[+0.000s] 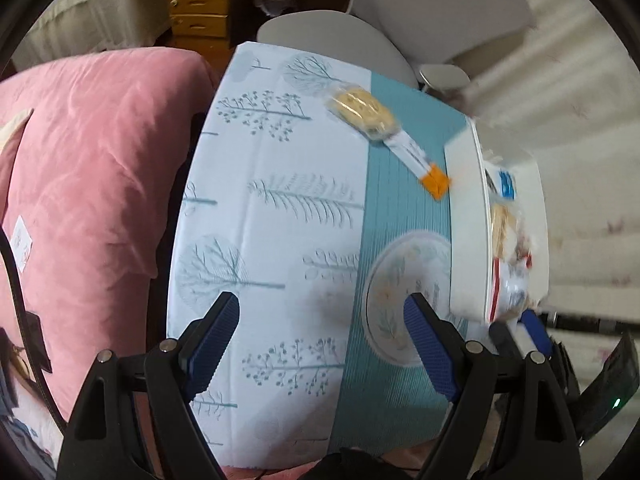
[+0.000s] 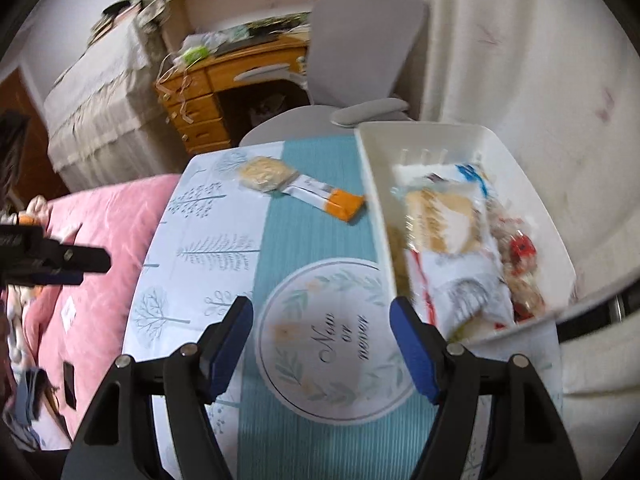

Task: Organize snacks
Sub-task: 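Open both tools and withdraw toward the clear cake bag and bar, then grasp the clear puffed-cake bag with the left tool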

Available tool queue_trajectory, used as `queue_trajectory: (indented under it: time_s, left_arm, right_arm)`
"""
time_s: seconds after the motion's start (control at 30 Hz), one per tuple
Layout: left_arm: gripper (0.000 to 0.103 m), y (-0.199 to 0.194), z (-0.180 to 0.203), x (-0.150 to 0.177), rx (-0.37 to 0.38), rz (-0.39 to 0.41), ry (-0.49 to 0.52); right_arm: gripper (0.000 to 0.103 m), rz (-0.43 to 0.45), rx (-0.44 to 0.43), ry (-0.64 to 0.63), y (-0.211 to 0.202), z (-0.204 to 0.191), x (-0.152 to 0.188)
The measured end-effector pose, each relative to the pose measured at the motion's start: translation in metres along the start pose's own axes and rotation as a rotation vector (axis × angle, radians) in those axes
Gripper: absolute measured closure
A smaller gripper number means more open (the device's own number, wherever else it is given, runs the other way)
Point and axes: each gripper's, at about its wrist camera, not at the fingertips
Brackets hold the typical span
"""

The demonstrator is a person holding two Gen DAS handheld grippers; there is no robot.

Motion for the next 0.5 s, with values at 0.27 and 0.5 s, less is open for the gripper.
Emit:
queue_trajectory:
  time_s: [0.27,0.5]
  left_arm:
    - [0.020,0.007,0.002,-0.057,-0.003,-0.008,-0.055]
    - [0.020,0.035,0.024,-0.117,-0.013,-0.038,-0.063]
  right_arm:
    - [0.031,-0.051,-0.020,-0.175,0.025,-0.030,-0.050]
    - [0.031,-0.059,0.018,-0.294,0.066,-0.038,-0.096]
Point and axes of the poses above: each gripper's, at about its wrist camera, not at the fingertips, and y roughly the way its jaws point, z to its right, x to its underside, and after that the axes turned 9 degrees about -z, right-handed
